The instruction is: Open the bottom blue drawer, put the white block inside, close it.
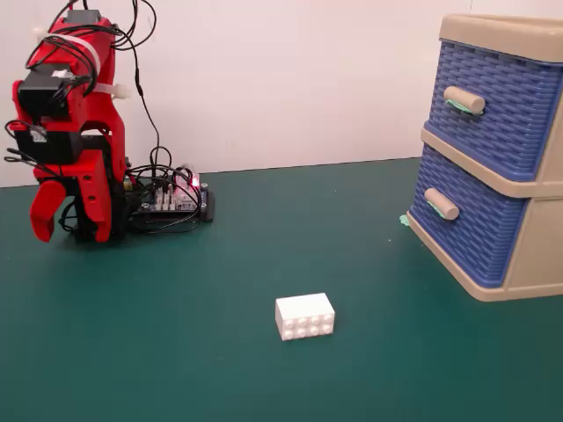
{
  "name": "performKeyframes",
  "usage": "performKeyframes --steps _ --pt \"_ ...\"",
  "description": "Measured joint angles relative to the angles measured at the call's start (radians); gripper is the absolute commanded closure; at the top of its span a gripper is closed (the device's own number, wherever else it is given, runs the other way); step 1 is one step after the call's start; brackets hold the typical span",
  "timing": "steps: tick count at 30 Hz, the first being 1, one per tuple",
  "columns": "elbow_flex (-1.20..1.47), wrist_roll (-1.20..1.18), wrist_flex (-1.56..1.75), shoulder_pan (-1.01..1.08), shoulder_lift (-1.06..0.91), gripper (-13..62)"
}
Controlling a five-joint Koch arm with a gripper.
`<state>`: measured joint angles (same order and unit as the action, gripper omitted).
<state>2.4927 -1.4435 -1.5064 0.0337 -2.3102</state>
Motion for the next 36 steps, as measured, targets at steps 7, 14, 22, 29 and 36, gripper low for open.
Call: performKeyframes --steps 7,14,22,29,36 --pt "0.0 0.0 0.0 0.0 0.0 15.2" --pt "-0.055 0.002 -0.029 -0.017 0.0 15.4" --pt "-0.572 -0.107 -0.14 -0.104 0.003 15.5" --pt "-0.675 -0.732 0.095 -0.787 0.026 15.4" --pt "-0.434 -1.175 0.712 -1.203 0.144 15.6"
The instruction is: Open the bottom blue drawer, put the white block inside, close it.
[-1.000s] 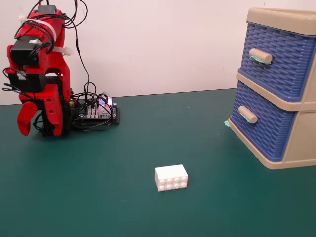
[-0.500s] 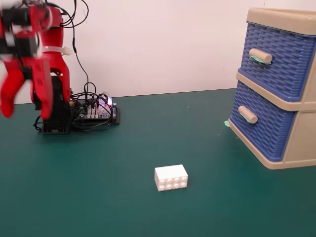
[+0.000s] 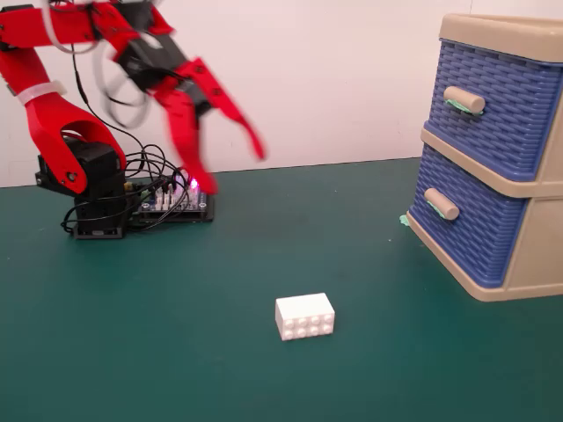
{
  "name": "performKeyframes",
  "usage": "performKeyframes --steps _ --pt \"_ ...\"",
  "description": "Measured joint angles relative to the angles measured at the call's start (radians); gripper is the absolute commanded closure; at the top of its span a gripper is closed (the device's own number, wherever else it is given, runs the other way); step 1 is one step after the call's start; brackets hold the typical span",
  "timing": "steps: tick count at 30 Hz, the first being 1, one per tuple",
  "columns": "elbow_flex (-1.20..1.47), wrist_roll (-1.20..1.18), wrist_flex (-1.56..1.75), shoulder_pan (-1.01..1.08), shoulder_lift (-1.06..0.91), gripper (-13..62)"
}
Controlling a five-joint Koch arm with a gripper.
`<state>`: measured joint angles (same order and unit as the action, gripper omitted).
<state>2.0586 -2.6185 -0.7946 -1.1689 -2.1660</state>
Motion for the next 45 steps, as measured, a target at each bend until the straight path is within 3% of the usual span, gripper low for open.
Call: performKeyframes --steps 5,10,13,17,23,33,37,42,45 --pt "0.199 -0.077 0.595 -0.138 0.16 15.6" --pt "0.227 -0.118 1.25 -0.21 0.531 15.6" --pt "0.169 -0.118 1.657 -0.219 0.844 15.5" --pt "-0.032 -0.118 1.855 -0.233 1.08 15.6" --pt "-0.324 -0.124 1.882 -0.238 1.272 16.0" --pt "-0.551 -0.153 1.583 -0.281 1.313 23.8" --pt "-0.555 -0.166 1.542 -0.293 1.313 32.8" --pt "-0.565 -0.167 1.457 -0.295 1.316 57.7" --pt "-0.566 -0.172 1.381 -0.29 1.316 57.6"
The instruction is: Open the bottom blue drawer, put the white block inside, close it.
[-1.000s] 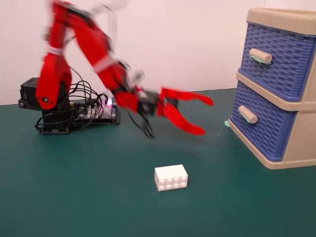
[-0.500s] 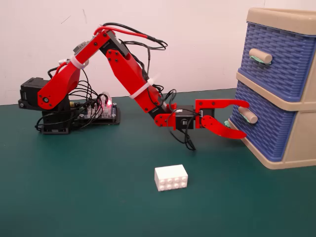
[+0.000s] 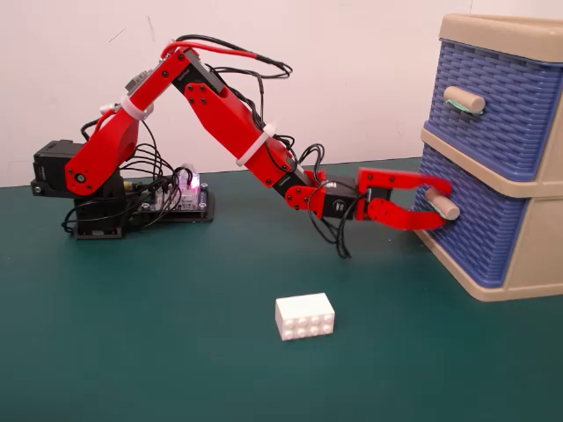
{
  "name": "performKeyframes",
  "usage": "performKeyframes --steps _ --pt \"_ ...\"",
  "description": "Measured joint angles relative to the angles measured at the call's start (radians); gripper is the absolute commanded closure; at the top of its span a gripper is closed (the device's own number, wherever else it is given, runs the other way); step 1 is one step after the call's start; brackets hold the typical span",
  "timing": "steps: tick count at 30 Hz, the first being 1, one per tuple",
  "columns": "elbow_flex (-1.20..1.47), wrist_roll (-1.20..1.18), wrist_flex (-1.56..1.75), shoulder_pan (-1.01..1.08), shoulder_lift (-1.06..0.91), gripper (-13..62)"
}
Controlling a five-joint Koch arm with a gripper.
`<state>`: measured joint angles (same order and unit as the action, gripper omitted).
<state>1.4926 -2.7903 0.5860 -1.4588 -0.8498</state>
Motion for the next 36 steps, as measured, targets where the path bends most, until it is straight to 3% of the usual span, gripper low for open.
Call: performKeyframes --steps 8,17,18,19,21,22,28,31,36 --pt "0.123 -0.087 -0.034 0.054 -0.066 57.6" --pt "0.859 -0.158 -0.077 0.155 -0.591 57.1" --pt "0.92 -0.16 -0.103 0.172 -0.627 55.1" --pt "0.95 -0.16 -0.132 0.179 -0.657 47.3" --pt "0.953 -0.158 -0.19 0.192 -0.746 20.3" --pt "0.951 -0.16 -0.215 0.199 -0.773 15.7" --pt "0.927 -0.158 -0.497 0.284 -1.062 14.5" --pt "0.738 -0.129 -0.842 0.407 -1.175 14.5" --pt "0.301 0.153 -1.463 0.531 -1.088 14.5"
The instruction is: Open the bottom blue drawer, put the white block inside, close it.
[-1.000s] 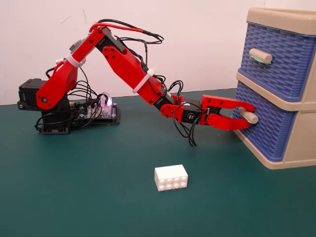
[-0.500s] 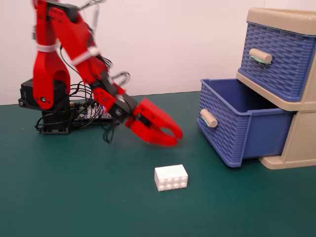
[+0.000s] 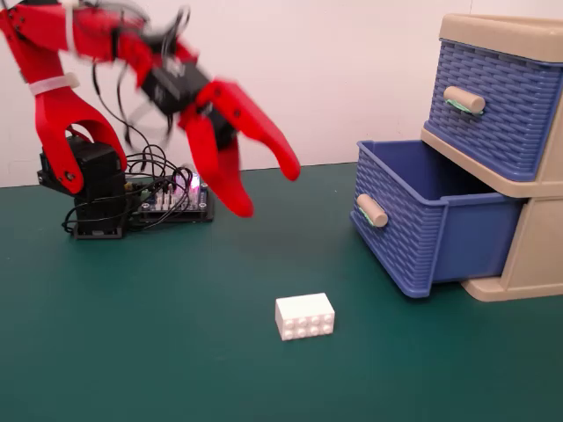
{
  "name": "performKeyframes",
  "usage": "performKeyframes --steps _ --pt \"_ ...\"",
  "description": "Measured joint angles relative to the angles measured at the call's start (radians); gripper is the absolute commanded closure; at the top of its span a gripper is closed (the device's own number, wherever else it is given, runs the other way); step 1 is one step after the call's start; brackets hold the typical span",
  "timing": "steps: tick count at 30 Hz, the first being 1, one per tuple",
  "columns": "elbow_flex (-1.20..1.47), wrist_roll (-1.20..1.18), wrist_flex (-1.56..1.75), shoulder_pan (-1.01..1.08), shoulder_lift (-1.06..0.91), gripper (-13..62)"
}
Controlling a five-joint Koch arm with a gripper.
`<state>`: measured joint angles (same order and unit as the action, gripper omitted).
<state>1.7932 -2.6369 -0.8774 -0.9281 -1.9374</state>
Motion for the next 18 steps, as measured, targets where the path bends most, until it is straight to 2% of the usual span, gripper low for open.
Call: performKeyframes --steps 1,7,14,18 --pt "-0.115 0.092 -0.175 0.044 0.043 14.5" --pt "-0.443 0.344 -0.676 0.126 0.206 14.9" --pt "-0.555 0.815 -0.759 0.114 0.324 14.9" --pt "-0.557 1.206 -0.762 0.118 0.344 14.9"
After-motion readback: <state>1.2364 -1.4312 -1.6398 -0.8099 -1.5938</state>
